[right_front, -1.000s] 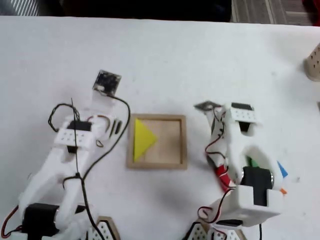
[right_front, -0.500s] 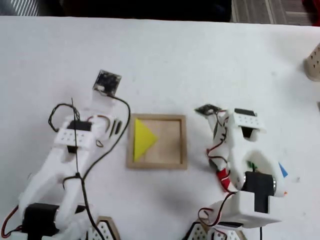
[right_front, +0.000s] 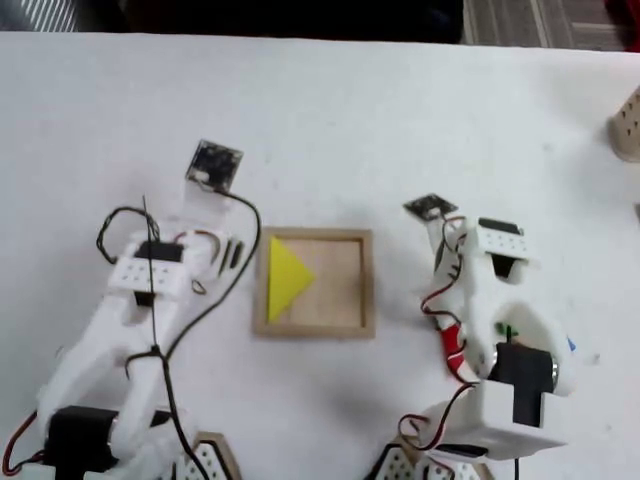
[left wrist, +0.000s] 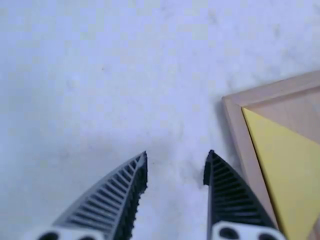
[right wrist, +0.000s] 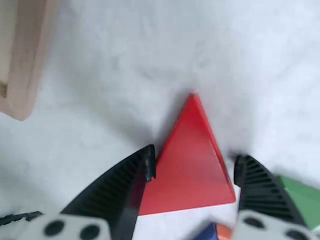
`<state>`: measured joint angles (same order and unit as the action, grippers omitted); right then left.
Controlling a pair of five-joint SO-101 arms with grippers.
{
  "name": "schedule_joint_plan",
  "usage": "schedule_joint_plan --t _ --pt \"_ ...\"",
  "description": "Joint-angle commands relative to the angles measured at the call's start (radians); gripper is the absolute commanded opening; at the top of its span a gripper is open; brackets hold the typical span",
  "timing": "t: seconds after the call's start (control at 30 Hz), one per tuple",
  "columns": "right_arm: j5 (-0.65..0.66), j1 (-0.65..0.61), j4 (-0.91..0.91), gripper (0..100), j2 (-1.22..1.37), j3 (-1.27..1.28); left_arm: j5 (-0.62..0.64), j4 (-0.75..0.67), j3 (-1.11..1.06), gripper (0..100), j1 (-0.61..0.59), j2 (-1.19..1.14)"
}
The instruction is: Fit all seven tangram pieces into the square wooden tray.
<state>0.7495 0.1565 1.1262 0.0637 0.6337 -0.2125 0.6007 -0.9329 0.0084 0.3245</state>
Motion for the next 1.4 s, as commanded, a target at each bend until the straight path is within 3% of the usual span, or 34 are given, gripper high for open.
schedule_joint_plan --t 0.0,0.23,0.43,0.57,0.8,1.07,1.37 --pt "-0.002 0.030 -0.065 28.6 -0.028 -0.078 -0.008 -0.012 0.008 20 0.012 0.047" --pt "-0.089 0.038 0.171 28.6 -0.162 -0.152 -0.009 -0.012 0.008 20 0.012 0.044" --pt "-0.086 0.143 0.234 28.6 -0.246 -0.084 -0.009 -0.017 0.008 20 0.012 0.041" --pt "-0.084 0.165 0.163 28.6 -0.295 0.044 -0.009 -0.020 0.008 20 0.013 0.041" --pt "-0.178 0.165 -0.156 28.6 -0.334 0.270 -0.009 -0.037 -0.014 20 0.013 0.045" --pt "-0.084 0.162 -0.142 28.6 -0.334 0.281 -0.009 -0.049 -0.018 20 0.013 0.045" --pt "-0.071 0.024 -0.131 26.3 -0.332 0.305 -0.009 -0.043 -0.018 20 0.013 0.047"
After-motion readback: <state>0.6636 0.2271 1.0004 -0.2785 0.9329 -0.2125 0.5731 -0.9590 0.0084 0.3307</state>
